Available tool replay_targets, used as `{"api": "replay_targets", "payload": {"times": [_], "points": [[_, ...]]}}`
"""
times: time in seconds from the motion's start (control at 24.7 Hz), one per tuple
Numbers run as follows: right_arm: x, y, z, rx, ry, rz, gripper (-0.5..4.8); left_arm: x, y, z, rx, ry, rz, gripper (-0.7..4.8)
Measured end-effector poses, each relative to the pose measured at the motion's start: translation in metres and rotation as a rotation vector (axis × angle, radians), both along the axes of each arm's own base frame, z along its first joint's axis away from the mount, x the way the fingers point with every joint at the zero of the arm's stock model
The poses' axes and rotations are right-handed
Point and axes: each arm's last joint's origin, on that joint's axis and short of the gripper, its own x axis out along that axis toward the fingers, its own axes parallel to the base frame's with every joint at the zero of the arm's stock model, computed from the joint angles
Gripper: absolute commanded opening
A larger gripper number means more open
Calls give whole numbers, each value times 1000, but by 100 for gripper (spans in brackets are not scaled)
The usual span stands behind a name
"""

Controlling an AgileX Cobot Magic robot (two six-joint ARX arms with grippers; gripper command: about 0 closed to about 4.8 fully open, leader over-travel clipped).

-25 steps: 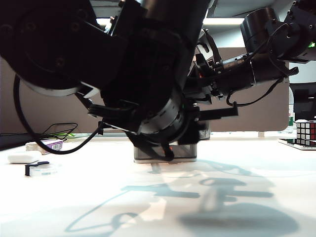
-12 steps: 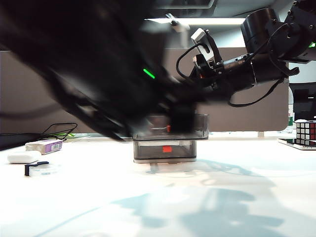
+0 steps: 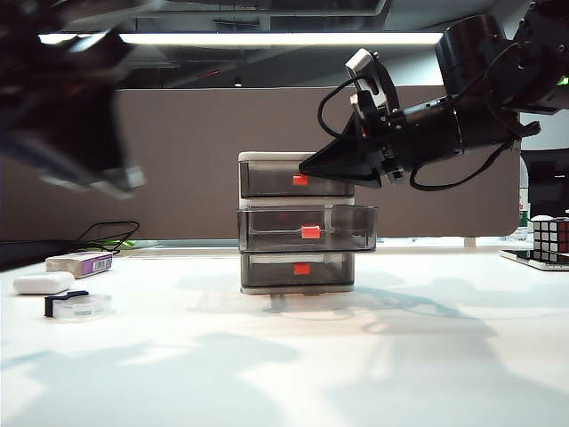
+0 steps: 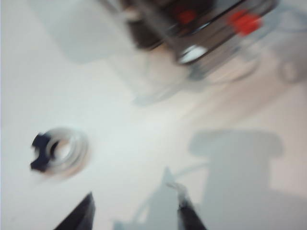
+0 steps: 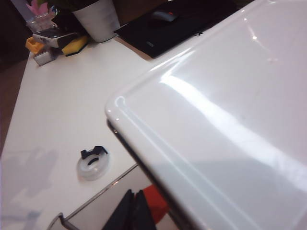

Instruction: Open the second layer of the drawer on the table, pick up the transparent tape on the table and put it in, and finally close the drawer.

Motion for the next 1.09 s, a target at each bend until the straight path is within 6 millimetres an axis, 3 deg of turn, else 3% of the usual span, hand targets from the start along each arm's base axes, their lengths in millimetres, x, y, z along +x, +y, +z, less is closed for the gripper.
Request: {"api": "replay_targets", "payload": {"times": [0.2, 0.36, 0.53, 0.69, 0.77, 0.81, 0.85, 1.09], "points": [[-1, 1, 0, 16, 22, 27, -5, 23, 39, -3, 24, 124, -11, 216], [-1, 2, 0, 26, 41, 34, -5, 46, 80, -4, -80, 171, 45, 225], [-2, 2, 0, 31, 53, 37, -5, 49, 91, -4, -85, 166, 108, 224], [-2, 3, 0, 33, 56, 40, -5, 51, 89, -3, -113, 139, 80, 225], [-2, 3, 0, 33, 56, 40, -5, 53, 89, -6, -111, 91, 54, 286], [-2, 3, 0, 34, 58, 40, -5, 54, 90, -9, -103, 69, 42, 355], [-2, 3, 0, 34, 59, 40, -5, 56, 90, -14, -97, 46, 29, 479], [-2, 3, 0, 35, 60, 42, -5, 69, 85, -52, -72, 49, -79, 479]]}}
